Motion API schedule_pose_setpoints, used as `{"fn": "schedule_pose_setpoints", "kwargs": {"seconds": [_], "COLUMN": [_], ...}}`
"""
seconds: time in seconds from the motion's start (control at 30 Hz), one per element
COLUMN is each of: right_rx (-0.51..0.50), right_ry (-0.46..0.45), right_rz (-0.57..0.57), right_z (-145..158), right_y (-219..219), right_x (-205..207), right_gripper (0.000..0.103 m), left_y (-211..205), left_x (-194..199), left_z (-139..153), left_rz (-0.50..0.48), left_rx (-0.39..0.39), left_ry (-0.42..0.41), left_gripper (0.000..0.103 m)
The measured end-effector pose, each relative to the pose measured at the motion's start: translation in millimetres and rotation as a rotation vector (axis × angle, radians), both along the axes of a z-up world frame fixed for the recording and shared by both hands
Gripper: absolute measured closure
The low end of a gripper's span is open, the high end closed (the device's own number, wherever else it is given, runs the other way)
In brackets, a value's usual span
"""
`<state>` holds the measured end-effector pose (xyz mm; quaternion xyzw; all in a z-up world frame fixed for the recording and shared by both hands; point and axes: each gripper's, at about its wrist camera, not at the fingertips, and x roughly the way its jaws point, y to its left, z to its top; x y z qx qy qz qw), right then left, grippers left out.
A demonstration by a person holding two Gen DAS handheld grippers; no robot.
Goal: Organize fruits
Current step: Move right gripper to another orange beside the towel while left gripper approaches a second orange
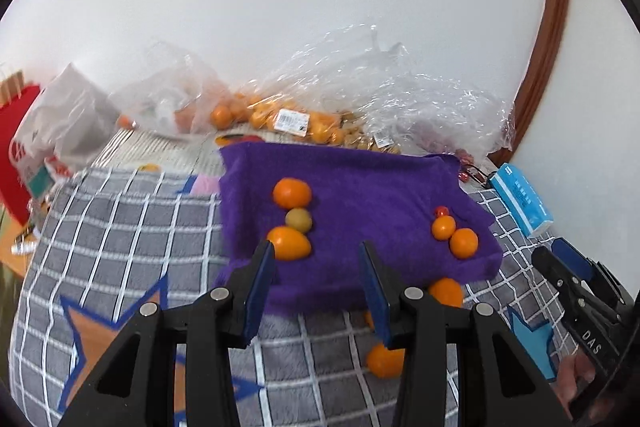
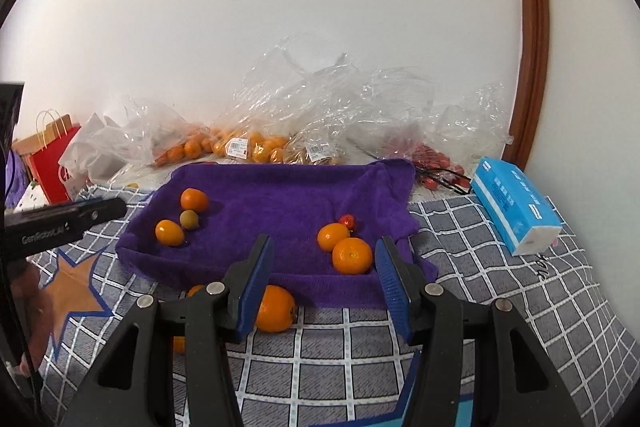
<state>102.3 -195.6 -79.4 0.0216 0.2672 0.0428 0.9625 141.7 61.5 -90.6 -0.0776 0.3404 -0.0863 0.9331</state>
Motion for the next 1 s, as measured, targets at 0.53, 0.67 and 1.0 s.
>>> {"fn": "schedule_pose_setpoints", "kwargs": {"seconds": [0.53,0.67,1.0], "right_rx": [0.101,0.117,0.041], "right_ry": [0.123,0.147,0.191], "right_rz": [0.051,0.070,0.123], "right_z": [-29.8,-38.4,-56.6], "right_y": [-2.6,1.9,36.5], "right_x": [-4.5,-1.1,23.2], "right_gripper": [0.055,0.056,0.065], "left_y": [25.0,32.0,47.8], "left_x": [-36.9,-38.1,-27.4], "left_z": [-31.0,-39.3,-72.4], "left_rz": [0.071,0.074,0.111], "left_rx": [-0.032,-0.037,0.039], "left_ry": [0.045,0.067,0.135], "left_gripper": [0.062,0.062,0.062]}}
